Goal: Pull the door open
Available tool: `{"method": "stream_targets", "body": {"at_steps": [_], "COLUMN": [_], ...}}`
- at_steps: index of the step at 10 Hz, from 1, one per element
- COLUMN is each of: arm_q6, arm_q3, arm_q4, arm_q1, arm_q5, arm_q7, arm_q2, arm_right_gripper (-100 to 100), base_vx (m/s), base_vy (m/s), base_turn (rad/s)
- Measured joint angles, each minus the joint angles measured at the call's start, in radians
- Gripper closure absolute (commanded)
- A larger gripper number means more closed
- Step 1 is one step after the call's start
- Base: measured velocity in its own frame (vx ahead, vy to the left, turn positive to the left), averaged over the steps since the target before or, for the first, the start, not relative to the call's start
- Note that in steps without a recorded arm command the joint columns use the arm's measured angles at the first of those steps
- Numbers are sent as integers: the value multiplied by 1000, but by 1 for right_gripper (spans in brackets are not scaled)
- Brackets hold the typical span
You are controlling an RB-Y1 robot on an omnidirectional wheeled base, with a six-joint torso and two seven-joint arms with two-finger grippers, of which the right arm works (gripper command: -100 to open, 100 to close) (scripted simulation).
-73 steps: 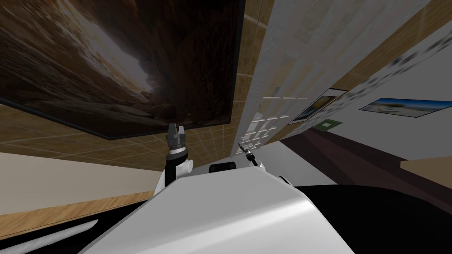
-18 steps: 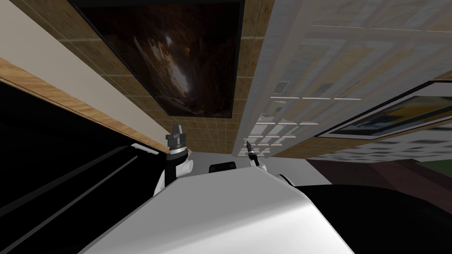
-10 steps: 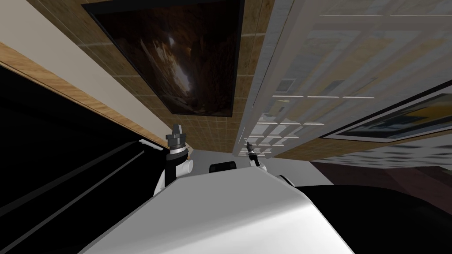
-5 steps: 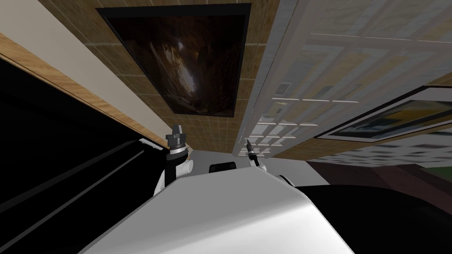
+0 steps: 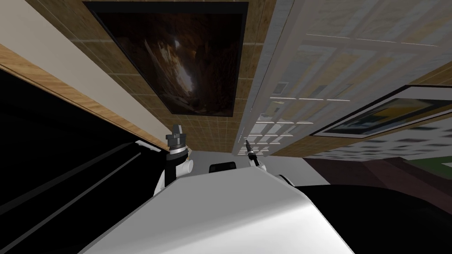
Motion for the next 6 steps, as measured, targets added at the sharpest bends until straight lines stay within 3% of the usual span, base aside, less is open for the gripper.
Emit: {"method": "stream_targets", "body": {"at_steps": [6], "arm_q6": [-5], "arm_q3": [-5], "arm_q4": [6], "arm_q1": [-6], "arm_q5": [44], "arm_q7": [145], "arm_q2": [3], "arm_right_gripper": [-100], "base_vx": [-10], "base_vy": [15], "base_turn": [-57]}}
